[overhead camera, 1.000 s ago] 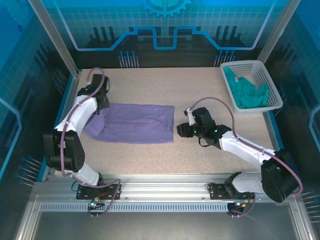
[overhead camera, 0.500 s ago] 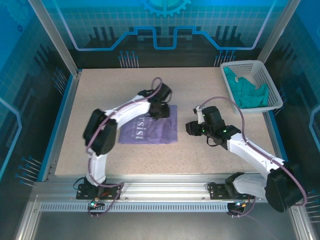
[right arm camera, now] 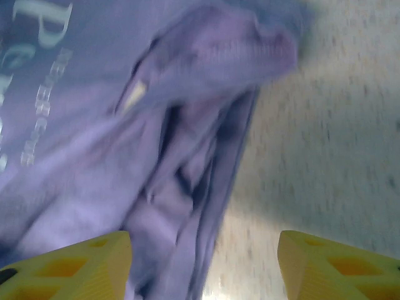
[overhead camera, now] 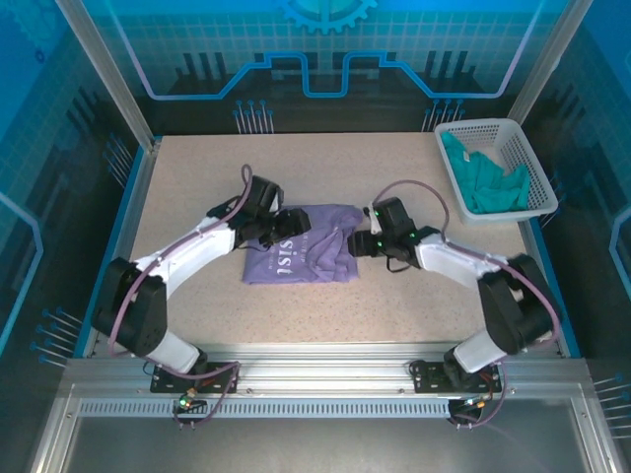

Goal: Fold the inside-out t-shirt

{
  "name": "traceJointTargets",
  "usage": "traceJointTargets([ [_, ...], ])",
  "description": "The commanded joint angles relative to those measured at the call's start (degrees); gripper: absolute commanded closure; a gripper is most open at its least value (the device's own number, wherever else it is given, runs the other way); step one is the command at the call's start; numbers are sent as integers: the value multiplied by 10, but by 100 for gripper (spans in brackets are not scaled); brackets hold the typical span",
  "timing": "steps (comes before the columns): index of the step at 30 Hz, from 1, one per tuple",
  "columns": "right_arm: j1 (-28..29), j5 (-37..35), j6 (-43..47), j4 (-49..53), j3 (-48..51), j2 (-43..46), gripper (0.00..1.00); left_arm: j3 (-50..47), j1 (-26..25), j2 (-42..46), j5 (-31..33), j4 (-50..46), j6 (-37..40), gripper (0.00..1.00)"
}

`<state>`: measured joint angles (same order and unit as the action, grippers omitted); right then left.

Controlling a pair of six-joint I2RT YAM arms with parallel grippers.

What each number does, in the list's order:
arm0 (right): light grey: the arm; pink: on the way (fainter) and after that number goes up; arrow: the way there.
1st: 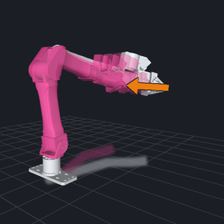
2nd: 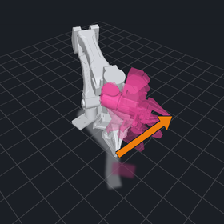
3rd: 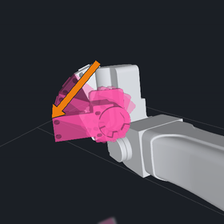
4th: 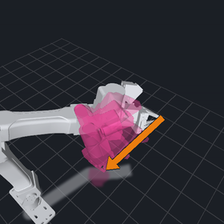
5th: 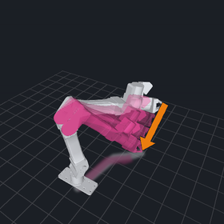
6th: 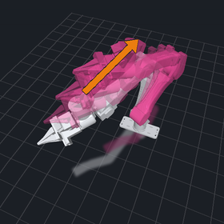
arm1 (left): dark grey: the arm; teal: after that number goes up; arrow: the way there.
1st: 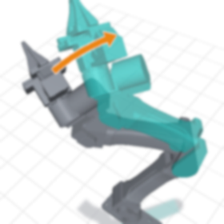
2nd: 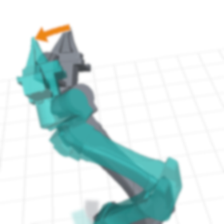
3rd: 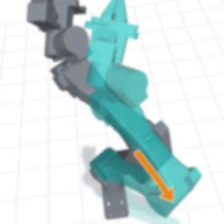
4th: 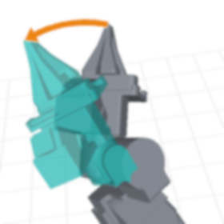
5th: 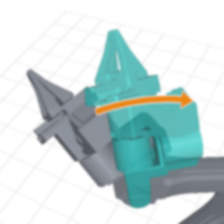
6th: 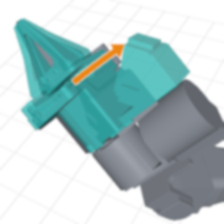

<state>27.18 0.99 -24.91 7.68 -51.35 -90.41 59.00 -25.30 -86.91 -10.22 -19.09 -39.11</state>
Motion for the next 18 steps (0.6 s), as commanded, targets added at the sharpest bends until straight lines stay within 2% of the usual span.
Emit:
traceJointTargets([
  [1,-35,44,-53,-45,-60,-60,34,-62,-28,-30,-74,132,-39,26],
  [4,-58,83,-81,-43,-112,-130,34,-49,-62,-71,-78,168,-40,25],
  [7,-69,109,-103,-37,-157,-184,35,-30,-75,-112,-68,158,-41,25],
  [9,-71,113,-109,-33,-183,-210,37,-34,-83,-122,-85,194,-51,27],
  [11,-75,116,-107,-30,-208,-228,42,-33,-99,-123,-96,234,-53,29],
  [16,-93,135,-87,-9,-276,-268,60,16,-149,-150,-113,256,-21,30],
  [18,-107,149,-73,13,-314,-284,63,37,-167,-182,-143,285,-31,30],
])
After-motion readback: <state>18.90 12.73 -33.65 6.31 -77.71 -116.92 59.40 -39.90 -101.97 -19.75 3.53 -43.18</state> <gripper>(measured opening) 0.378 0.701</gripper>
